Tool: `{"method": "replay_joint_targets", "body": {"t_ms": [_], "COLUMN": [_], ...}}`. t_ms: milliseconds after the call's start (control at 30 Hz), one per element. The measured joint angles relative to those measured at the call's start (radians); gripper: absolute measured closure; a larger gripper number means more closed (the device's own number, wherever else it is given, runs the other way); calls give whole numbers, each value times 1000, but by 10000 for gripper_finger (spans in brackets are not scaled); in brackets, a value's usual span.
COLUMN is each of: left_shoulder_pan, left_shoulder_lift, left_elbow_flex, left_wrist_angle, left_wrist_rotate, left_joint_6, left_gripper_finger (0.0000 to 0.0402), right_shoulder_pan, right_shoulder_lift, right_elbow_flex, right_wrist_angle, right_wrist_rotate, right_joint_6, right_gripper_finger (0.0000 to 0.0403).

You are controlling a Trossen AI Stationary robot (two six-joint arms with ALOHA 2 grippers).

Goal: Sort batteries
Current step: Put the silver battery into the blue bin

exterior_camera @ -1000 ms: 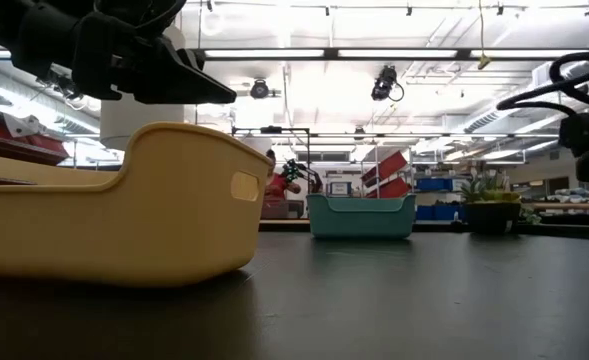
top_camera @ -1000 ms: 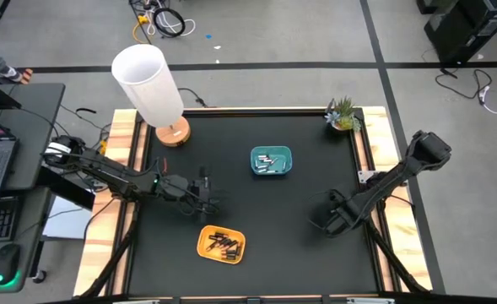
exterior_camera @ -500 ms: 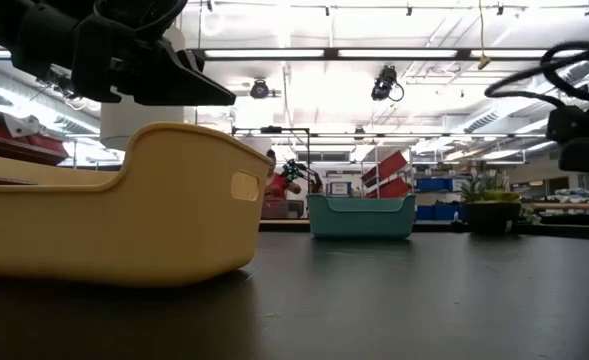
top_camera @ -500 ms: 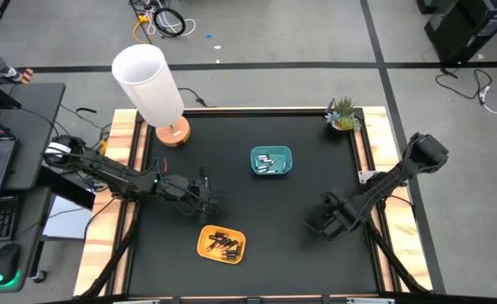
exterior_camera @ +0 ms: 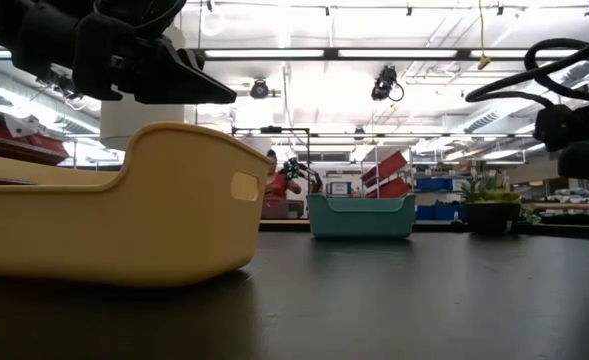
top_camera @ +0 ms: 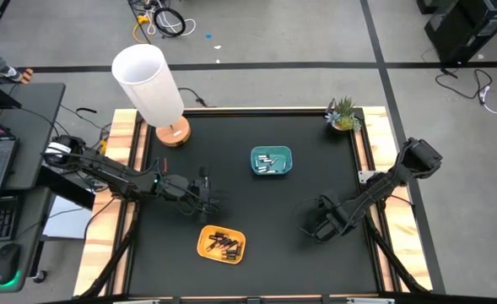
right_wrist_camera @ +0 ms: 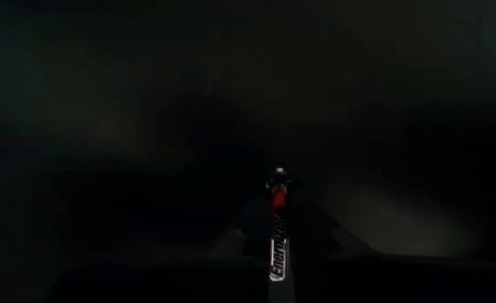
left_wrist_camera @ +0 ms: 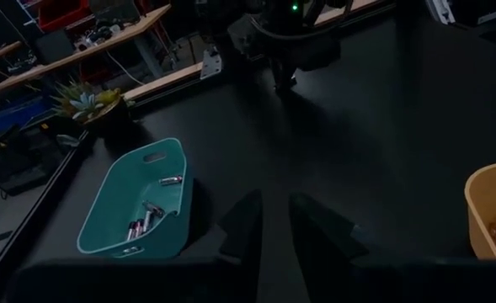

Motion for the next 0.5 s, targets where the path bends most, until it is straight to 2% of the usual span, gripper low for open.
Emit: {"method": "replay_joint_targets", "body": {"t_ms": [67,200,300,400,500], "left_shoulder_pan": [0,0,0,0,0], "left_shoulder_lift": [0,0,0,0,0], "left_elbow_flex": [0,0,0,0,0], "left_wrist_angle": [-1,4,29,38,52], "left_wrist_rotate": [0,0,0,0,0], "left_joint_6": [0,0,1,2,3], "left_gripper_finger": [324,324,324,324,324], "right_shoulder_pan": [-5,-30,-76,-144,-230], "right_shoulder_lift": [-1,-30,-50,-62,-64], "right_elbow_flex": [14,58,81,88,88], "right_wrist_angle": [11,67,171,328,522], "right_wrist_rotate": [36,203,308,404,471], "right_joint_6": [-12,-71,-174,-347,-588], "right_gripper_finger": [389,396,396,397,398]}}
